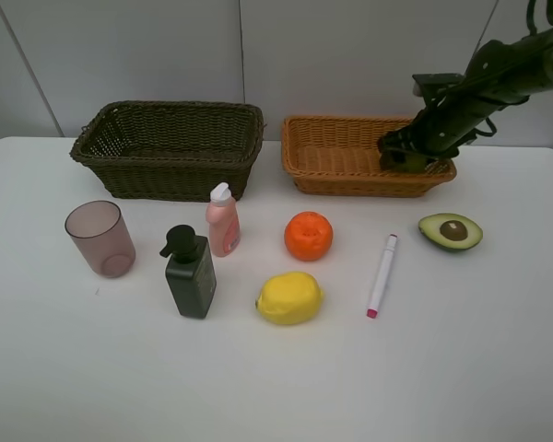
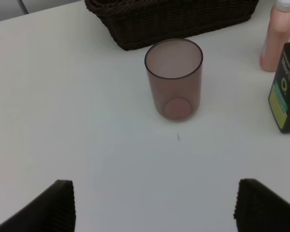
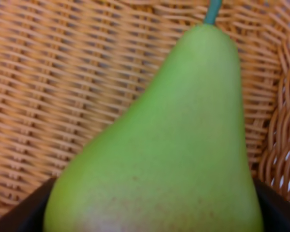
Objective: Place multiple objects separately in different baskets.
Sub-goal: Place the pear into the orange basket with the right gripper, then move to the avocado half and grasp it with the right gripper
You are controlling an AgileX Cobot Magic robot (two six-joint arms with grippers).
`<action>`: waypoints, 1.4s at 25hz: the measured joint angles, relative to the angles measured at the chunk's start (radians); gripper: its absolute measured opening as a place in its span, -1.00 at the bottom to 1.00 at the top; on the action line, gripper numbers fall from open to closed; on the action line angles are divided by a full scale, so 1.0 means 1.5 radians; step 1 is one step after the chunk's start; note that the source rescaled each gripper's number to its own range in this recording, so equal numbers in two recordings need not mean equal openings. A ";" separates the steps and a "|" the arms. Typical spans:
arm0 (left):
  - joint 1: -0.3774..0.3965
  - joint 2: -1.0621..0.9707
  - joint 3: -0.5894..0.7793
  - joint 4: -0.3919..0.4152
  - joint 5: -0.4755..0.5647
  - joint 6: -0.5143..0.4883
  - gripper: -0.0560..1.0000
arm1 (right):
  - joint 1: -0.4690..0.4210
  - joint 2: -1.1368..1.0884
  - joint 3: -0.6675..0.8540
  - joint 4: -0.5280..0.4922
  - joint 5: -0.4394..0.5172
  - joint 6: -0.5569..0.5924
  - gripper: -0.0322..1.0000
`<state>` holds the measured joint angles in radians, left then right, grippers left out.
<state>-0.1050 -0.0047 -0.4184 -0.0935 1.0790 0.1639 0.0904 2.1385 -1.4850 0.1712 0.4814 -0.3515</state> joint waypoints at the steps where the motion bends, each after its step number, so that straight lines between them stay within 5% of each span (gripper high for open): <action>1: 0.000 0.000 0.000 0.000 0.000 0.000 0.79 | 0.000 0.000 0.000 0.000 -0.001 0.000 0.37; 14: 0.000 0.000 0.000 0.000 0.000 0.000 0.79 | -0.001 0.000 0.000 0.000 0.001 0.000 0.37; 21: 0.000 0.000 0.000 0.000 0.000 0.000 0.79 | -0.001 -0.009 0.000 0.000 0.016 0.000 0.89; 35: 0.000 0.000 0.000 0.000 0.000 0.000 0.79 | -0.001 -0.096 -0.001 -0.001 0.080 0.001 0.94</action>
<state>-0.1050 -0.0047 -0.4184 -0.0935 1.0790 0.1639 0.0895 1.9941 -1.4858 0.1697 0.6016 -0.3497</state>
